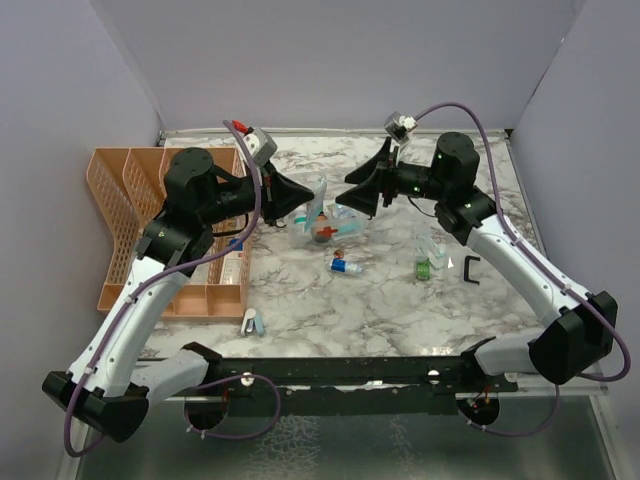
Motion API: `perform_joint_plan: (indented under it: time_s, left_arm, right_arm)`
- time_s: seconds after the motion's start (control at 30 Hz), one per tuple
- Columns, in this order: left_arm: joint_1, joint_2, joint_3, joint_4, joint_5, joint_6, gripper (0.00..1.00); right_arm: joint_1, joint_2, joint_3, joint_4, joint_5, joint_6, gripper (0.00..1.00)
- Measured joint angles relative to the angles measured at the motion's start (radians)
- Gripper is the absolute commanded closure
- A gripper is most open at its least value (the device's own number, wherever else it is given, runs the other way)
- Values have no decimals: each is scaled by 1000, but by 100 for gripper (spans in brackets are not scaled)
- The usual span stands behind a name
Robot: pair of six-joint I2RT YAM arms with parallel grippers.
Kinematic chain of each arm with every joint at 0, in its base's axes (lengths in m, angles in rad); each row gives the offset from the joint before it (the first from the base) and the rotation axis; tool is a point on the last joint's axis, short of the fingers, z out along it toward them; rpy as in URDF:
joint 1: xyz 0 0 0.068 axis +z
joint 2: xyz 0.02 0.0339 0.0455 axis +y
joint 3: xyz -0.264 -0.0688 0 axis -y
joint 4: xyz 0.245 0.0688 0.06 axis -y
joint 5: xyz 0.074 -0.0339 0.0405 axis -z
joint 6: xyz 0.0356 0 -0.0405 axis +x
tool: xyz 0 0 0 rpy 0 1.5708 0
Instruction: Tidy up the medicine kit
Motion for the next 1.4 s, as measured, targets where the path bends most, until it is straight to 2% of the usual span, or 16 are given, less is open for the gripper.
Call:
perform_joint_plan:
  time_s: [0.17,0.4,0.5,0.57,0.77,0.8,0.87,0.93,0.97,1.07,1.23,1.4]
  left_arm:
    - [0,-19,5,73,167,70,100]
    - [0,7,19,195,333,27,100]
    - [0,8,19,251,370,-3,100]
    - [0,8,21,272,380,-12,100]
    - [0,9,42,242,354,32,100]
    - [0,9,44,232,338,41,93]
    - [0,9,49,212,304,56,76]
    - [0,6,51,191,224,75,45]
    - [0,2,50,175,164,87,40]
    - [0,-21,27,146,-13,113,33]
    - [0,-56,-27,79,-261,150,31]
    - [0,-52,-51,11,-420,147,29]
  right_arm:
    - [0,-16,-20,101,-116,-16,26]
    - [0,-11,-19,309,-286,115,31]
    - [0,3,-19,397,-331,192,43]
    - [0,13,-19,445,-351,242,55]
    - [0,13,-8,448,-353,292,95]
    - [0,11,-6,441,-348,294,98]
    - [0,7,-3,415,-332,294,99]
    - [-1,3,1,379,-303,291,99]
    - [-1,2,4,351,-285,283,99]
    - [-1,3,16,254,-219,257,99]
    - [0,32,80,57,-64,202,99]
    - [0,141,212,-171,138,151,99]
